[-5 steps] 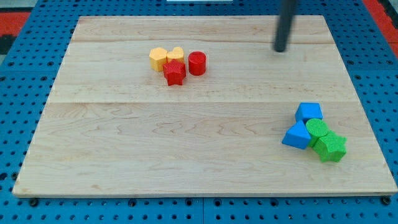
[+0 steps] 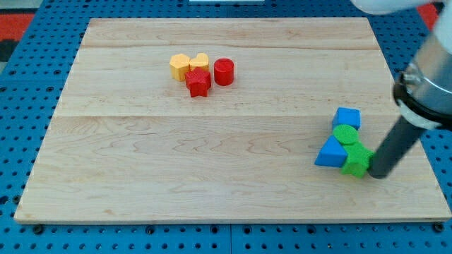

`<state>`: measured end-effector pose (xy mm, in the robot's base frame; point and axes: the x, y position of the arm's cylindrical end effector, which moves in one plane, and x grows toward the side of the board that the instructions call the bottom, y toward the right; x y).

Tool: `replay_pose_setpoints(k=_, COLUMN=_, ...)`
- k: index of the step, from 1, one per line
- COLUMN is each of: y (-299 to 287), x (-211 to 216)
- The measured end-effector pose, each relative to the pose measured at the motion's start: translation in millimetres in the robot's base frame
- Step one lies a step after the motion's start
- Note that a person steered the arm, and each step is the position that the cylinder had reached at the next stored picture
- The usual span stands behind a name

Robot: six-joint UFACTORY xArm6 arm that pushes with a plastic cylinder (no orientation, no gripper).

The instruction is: Separate the blue cube from the green blocks and blue triangle

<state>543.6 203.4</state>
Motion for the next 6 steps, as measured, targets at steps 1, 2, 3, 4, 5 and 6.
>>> replay_pose_setpoints(k=1, y=-11, x=-34)
replay_pose_setpoints(k=2, y=-21, x=-65)
replay_pose_setpoints(k=3, y=-27, x=-67)
replay_pose_setpoints(k=4, y=-13, x=-86)
replay_pose_setpoints(k=5, y=-14, x=-116)
replay_pose_setpoints(k=6, y=-14, x=-137)
